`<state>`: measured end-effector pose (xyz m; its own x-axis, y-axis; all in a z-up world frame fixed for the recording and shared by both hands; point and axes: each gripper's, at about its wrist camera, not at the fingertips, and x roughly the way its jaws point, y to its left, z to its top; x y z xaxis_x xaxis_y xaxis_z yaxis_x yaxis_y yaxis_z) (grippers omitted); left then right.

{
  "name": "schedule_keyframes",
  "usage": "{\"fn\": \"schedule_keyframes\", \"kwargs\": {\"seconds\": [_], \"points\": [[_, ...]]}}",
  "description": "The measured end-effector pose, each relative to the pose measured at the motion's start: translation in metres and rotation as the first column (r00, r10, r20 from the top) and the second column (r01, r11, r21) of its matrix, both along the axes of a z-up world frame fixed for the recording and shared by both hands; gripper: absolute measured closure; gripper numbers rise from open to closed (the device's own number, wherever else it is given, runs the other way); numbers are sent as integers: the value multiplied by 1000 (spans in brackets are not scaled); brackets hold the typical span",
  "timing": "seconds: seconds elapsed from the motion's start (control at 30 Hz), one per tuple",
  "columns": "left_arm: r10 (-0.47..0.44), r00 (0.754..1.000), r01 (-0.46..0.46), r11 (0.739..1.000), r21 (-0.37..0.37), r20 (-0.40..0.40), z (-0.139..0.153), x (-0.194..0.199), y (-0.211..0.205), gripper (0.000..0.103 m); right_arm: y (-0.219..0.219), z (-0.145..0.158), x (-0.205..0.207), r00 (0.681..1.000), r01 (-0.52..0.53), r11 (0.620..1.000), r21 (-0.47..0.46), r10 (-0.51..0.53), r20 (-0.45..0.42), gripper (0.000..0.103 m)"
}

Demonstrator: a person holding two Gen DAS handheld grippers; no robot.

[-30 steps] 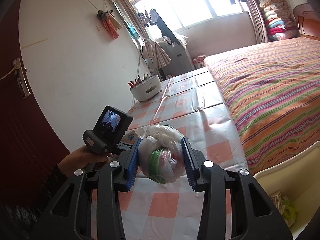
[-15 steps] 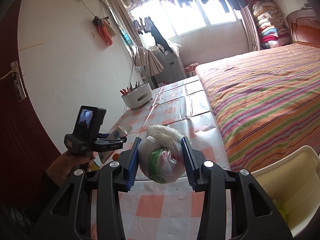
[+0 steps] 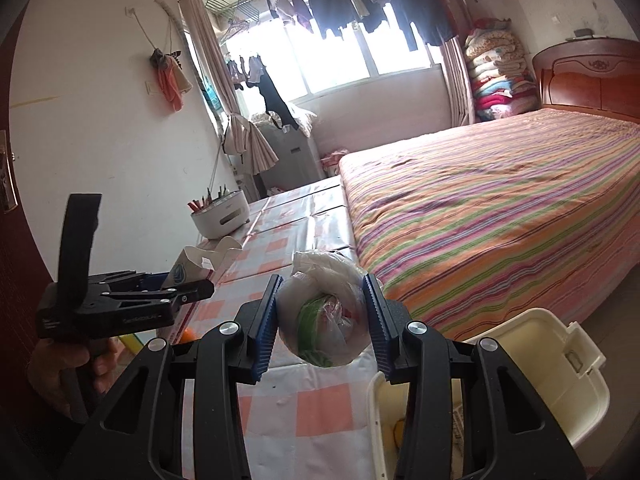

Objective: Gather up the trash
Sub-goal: 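Carry the bag over the cream bin and open the right gripper while the left carries the tissue box, then lower the tissue box into the cream bin and open the left gripper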

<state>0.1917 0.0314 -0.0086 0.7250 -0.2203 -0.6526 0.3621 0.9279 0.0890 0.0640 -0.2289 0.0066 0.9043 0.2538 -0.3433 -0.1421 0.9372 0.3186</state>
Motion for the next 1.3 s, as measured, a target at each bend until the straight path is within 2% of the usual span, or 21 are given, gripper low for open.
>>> {"fn": "schedule_keyframes", "kwargs": {"seconds": [0.13,0.23,0.57,0.67,0.73,0.93,1.17,1.3], "points": [[-91,995,88,992,-91,-31,3,-15,-31,49,-14,-3,-3,999,42,999,-19,-42,-6,64],[-151,987,142,981,-130,-58,2,-23,-55,49,-28,-6,-4,997,81,996,-31,-81,-15,64],[-256,964,240,956,-170,-76,1,-48,-102,49,-87,-34,-6,966,225,974,-33,-227,-128,62],[-283,956,266,946,-184,-74,1,-53,-114,49,-96,-41,-5,955,247,968,-35,-249,-163,55],[-304,950,286,939,-192,-75,2,-57,-122,49,-100,-45,-6,946,271,962,-29,-272,-177,45],[-343,936,318,920,-230,-80,-2,-63,-138,49,-110,-33,-18,944,313,949,20,-309,-113,36],[-381,920,342,894,-288,-88,-10,-65,-158,50,-135,-11,-47,916,395,908,141,-401,13,33],[-389,917,354,893,-277,-84,-17,-65,-175,50,-135,-11,-53,912,400,903,156,-410,34,32]]}}
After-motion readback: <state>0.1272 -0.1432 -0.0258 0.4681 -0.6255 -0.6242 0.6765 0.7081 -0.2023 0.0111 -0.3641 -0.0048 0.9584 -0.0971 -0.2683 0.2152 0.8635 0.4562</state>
